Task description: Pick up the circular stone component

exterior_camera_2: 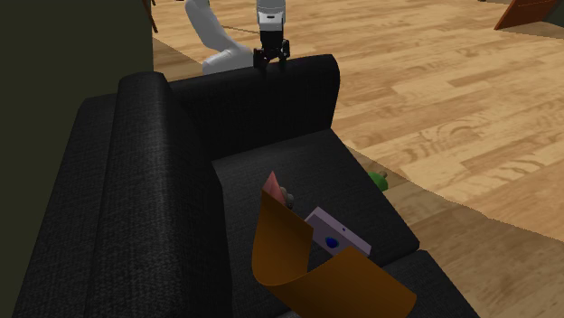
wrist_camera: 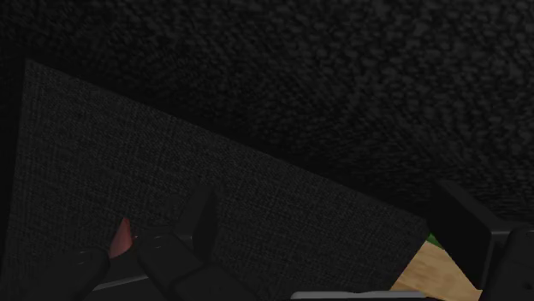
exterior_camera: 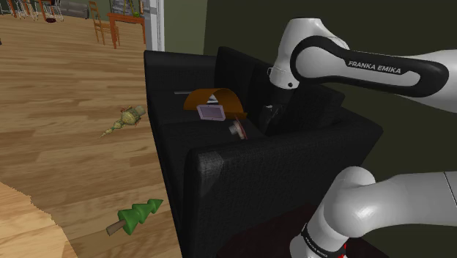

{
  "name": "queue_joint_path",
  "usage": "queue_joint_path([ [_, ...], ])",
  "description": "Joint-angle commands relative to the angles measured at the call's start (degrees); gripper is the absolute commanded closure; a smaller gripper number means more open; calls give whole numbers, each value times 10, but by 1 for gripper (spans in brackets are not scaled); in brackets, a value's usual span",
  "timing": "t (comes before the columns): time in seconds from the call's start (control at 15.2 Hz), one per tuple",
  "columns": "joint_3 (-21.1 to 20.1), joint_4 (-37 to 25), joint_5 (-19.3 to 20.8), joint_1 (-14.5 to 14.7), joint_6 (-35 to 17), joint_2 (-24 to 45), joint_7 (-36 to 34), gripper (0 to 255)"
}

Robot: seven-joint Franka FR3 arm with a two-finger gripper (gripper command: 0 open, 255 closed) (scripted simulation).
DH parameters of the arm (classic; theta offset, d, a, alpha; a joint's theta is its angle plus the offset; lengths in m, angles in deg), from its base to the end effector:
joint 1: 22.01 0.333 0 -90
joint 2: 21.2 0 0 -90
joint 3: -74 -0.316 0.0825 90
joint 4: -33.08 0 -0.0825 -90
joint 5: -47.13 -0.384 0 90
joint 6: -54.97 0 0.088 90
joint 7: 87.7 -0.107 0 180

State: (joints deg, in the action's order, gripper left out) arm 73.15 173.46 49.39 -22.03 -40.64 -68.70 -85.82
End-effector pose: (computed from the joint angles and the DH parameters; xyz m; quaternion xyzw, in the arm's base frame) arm 0.3034 0.0016 0.5678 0.9991 0.0228 0.0235 0.0254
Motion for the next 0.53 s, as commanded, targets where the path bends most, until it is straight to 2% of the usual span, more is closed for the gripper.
queue_joint_path([
  [0.0,0,0,0,0,0,0,0,0],
  [0.46,25,-39,7,-34,-102,144,-28,0],
])
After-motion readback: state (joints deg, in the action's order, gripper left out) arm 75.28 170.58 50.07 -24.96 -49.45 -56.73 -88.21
